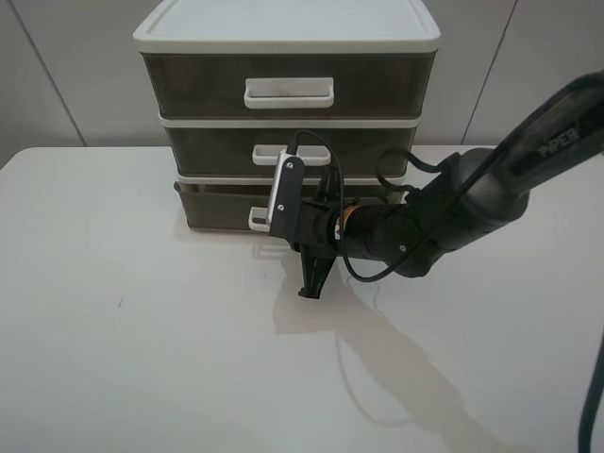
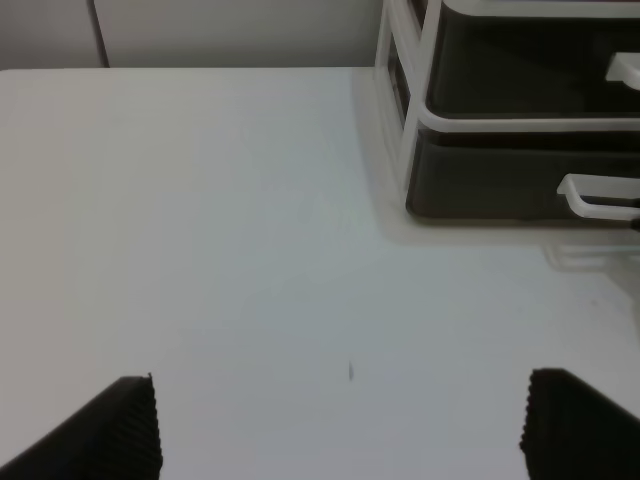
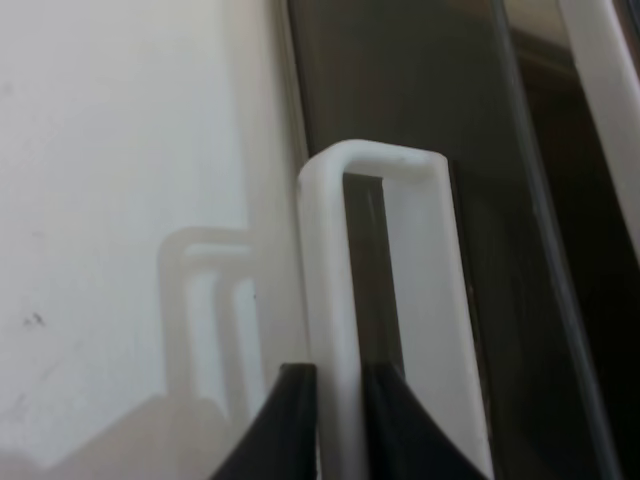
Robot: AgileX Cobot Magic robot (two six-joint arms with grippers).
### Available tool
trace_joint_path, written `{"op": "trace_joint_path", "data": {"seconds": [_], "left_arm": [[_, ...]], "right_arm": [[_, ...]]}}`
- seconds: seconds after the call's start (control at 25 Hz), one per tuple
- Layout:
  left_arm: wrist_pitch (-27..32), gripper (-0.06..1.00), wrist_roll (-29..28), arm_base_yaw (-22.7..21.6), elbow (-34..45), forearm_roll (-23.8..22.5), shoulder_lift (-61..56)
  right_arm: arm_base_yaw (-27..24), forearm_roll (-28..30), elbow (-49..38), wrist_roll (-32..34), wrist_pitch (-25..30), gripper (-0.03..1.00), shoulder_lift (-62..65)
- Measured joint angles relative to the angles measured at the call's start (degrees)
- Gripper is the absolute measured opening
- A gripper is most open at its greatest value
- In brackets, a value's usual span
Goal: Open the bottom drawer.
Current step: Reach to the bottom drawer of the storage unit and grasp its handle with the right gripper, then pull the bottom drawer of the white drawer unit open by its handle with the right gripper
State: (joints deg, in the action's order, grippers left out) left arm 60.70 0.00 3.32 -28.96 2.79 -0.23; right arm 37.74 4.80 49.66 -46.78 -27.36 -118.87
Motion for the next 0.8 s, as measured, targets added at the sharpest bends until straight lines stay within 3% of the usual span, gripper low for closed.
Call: {"op": "trace_joint_path", "data": {"seconds": [0.4, 0.8], "left_arm": [[0.0, 0.74, 0.0, 0.0, 0.0, 0.0, 0.0], [0.0, 0.74, 0.0, 0.0, 0.0, 0.0, 0.0]], "right_arm": [[0.7, 1.0, -0.1, 0.2, 5.2, 0.1, 2.3], [2.0, 1.2, -5.0, 0.4, 7.0, 0.1, 6.7]]}}
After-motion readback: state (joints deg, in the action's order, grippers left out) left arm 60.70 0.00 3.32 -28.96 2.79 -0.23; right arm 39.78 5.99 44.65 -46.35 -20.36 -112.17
